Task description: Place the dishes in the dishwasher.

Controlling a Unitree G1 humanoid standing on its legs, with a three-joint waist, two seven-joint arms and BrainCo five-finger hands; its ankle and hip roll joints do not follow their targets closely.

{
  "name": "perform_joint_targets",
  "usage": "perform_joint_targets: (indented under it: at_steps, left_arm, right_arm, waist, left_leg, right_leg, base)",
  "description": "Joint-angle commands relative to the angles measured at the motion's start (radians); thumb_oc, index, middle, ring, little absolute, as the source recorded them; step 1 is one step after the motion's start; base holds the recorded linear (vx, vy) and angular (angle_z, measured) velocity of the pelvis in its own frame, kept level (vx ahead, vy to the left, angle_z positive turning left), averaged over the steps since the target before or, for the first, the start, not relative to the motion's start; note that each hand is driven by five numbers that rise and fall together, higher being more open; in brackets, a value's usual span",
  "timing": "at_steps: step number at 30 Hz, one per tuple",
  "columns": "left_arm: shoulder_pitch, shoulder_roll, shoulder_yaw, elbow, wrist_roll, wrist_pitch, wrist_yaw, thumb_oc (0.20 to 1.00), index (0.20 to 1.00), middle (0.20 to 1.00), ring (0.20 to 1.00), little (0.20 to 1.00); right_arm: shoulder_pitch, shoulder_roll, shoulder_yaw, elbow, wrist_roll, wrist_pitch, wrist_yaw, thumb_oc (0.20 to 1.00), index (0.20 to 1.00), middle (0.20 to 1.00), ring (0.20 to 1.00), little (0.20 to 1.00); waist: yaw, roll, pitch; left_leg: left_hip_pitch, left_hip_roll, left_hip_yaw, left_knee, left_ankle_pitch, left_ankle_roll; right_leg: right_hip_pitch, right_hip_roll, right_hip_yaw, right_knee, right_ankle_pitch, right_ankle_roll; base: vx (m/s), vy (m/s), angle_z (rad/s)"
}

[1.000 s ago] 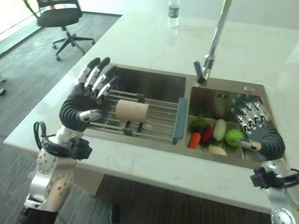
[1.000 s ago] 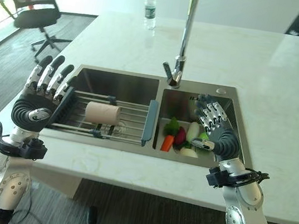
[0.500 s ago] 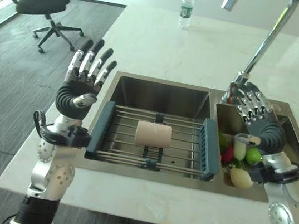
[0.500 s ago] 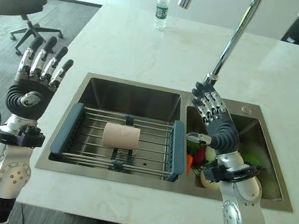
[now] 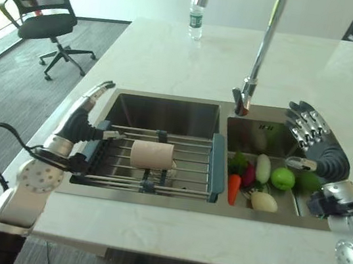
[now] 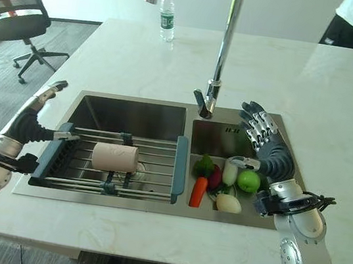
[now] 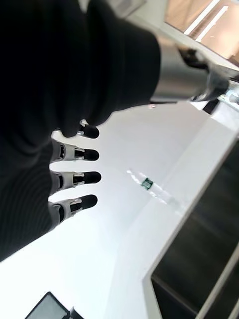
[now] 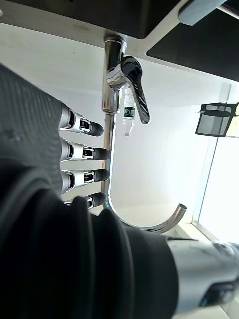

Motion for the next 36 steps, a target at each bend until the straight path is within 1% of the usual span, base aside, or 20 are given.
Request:
perform_joint_targets:
  at_steps: [1,4,9,12,14,22,27,32,36]
  left_arm:
    - [-0.115,0.072,0.000,0.053,0.063,0.022,0.052,1.000,1.000,1.000,1.000,1.000]
    - [-0.155,0.106,-0.045,0.137,0.116,0.043,0.046,1.000,1.000,1.000,1.000,1.000]
    - [-0.196,0.108,-0.118,0.195,0.171,0.061,-0.007,1.000,1.000,1.000,1.000,1.000]
    - [-0.219,0.121,-0.152,0.242,0.163,0.082,-0.023,1.000,1.000,1.000,1.000,1.000]
    - [-0.221,0.121,-0.154,0.260,0.153,0.080,-0.030,1.000,1.000,1.000,1.000,1.000]
    - [-0.158,0.084,-0.155,0.278,0.154,0.113,-0.090,1.000,1.000,1.000,1.000,1.000]
    - [-0.119,0.085,-0.155,0.305,0.171,0.108,-0.126,1.000,1.000,1.000,1.000,1.000]
    - [-0.108,0.094,-0.155,0.317,0.152,0.102,-0.148,1.000,1.000,1.000,1.000,1.000]
    - [-0.098,0.078,-0.152,0.308,0.158,0.107,-0.162,1.000,1.000,1.000,1.000,1.000]
  right_arm:
    - [-0.080,-0.016,-0.014,-0.033,0.034,-0.045,0.012,1.000,1.000,1.000,1.000,1.000]
    - [-0.081,-0.029,-0.022,-0.020,0.039,-0.050,0.035,1.000,1.000,1.000,1.000,1.000]
    - [-0.091,-0.031,-0.025,-0.005,0.032,-0.051,0.054,1.000,1.000,1.000,1.000,1.000]
    - [-0.097,-0.041,-0.027,0.005,0.035,-0.048,0.060,1.000,1.000,1.000,1.000,1.000]
    - [-0.097,-0.041,-0.030,0.007,0.030,-0.046,0.059,1.000,1.000,1.000,1.000,1.000]
    - [-0.078,-0.033,-0.060,0.000,0.022,-0.044,0.071,1.000,1.000,1.000,1.000,1.000]
    - [-0.068,-0.039,-0.071,0.002,0.027,-0.050,0.079,1.000,1.000,1.000,1.000,1.000]
    - [-0.065,-0.049,-0.078,0.001,0.037,-0.047,0.078,1.000,1.000,1.000,1.000,1.000]
    - [-0.058,-0.038,-0.079,-0.003,0.017,-0.049,0.077,1.000,1.000,1.000,1.000,1.000]
  waist:
    - [-0.016,-0.027,-0.033]
    - [-0.048,-0.017,-0.038]
    - [-0.071,-0.009,-0.042]
    - [-0.082,-0.007,-0.045]
    - [-0.085,-0.006,-0.047]
    - [-0.089,-0.006,-0.046]
    - [-0.089,-0.009,-0.045]
    - [-0.088,-0.011,-0.043]
    - [-0.088,-0.011,-0.041]
  left_leg:
    - [0.022,0.065,0.068,0.006,-0.047,-0.021]
    - [0.036,0.067,0.090,0.006,-0.052,-0.022]
    - [0.050,0.067,0.110,0.006,-0.059,-0.021]
    - [0.056,0.066,0.119,0.006,-0.063,-0.019]
    - [0.059,0.066,0.123,0.006,-0.065,-0.018]
    - [0.065,0.068,0.134,0.006,-0.068,-0.016]
    - [0.068,0.072,0.137,0.006,-0.067,-0.019]
    - [0.071,0.074,0.138,0.006,-0.067,-0.019]
    - [0.074,0.074,0.138,0.006,-0.069,-0.019]
  right_leg:
    - [0.030,-0.053,0.006,0.000,-0.047,0.031]
    - [0.019,-0.048,0.033,0.000,-0.047,0.029]
    - [0.011,-0.047,0.051,0.000,-0.043,0.030]
    - [0.005,-0.046,0.062,0.000,-0.042,0.031]
    - [0.004,-0.045,0.064,0.000,-0.041,0.030]
    - [-0.005,-0.044,0.070,0.000,-0.038,0.029]
    - [-0.008,-0.041,0.074,0.000,-0.037,0.027]
    - [-0.009,-0.039,0.073,0.000,-0.035,0.027]
    - [-0.009,-0.038,0.072,0.000,-0.034,0.025]
  base:
    - [0.02,-0.001,-0.12]
    - [0.02,0.014,-0.32]
    - [0.00,0.010,-0.18]
    - [0.00,0.008,-0.13]
    - [0.00,0.002,-0.07]
    - [-0.02,-0.008,-0.04]
    - [0.00,-0.003,-0.01]
    - [0.00,0.000,0.00]
    - [0.00,0.000,0.00]
